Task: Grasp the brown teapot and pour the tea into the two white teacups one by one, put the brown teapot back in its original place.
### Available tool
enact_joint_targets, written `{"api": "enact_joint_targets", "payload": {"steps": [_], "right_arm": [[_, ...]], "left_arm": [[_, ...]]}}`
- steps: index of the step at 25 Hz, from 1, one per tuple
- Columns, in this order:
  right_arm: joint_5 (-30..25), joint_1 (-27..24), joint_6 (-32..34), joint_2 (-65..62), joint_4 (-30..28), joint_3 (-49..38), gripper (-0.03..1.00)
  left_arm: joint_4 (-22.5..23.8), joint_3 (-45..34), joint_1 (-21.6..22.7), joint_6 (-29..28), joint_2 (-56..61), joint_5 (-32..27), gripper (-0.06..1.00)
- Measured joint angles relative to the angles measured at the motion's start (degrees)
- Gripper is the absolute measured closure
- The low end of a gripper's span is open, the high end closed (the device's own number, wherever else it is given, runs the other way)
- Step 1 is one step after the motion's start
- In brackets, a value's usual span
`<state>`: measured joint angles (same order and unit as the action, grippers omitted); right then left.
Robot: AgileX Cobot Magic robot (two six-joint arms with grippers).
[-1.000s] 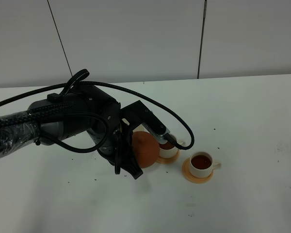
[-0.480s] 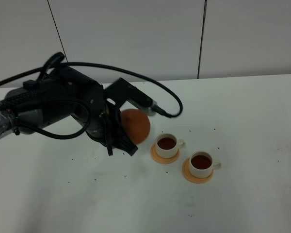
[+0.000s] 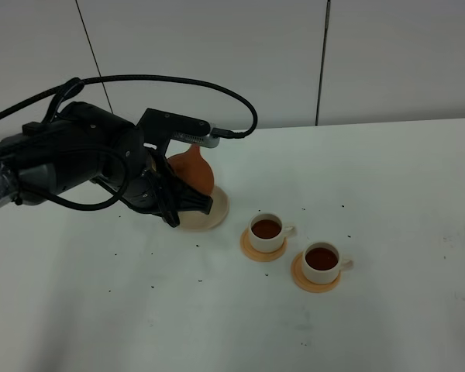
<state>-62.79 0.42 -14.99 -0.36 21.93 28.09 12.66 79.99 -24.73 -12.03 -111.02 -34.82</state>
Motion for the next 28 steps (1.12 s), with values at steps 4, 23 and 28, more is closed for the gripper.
{"api": "enact_joint_targets", "payload": {"steps": [4, 23, 28], "right_arm": [[0.0, 0.0, 0.0, 0.0, 0.0, 0.0, 0.72], [0.0, 0.0, 0.0, 0.0, 0.0, 0.0, 0.72], [0.0, 0.0, 0.0, 0.0, 0.0, 0.0, 0.72]], "left_arm": [[0.0, 2.06, 0.18, -4.15, -2.73, -0.55, 0.78], [-5.37, 10.69, 2.29, -8.83, -12.27, -5.8, 0.78], [-5.43, 10.75, 2.4, -8.77, -12.55, -4.28, 0.78]]}}
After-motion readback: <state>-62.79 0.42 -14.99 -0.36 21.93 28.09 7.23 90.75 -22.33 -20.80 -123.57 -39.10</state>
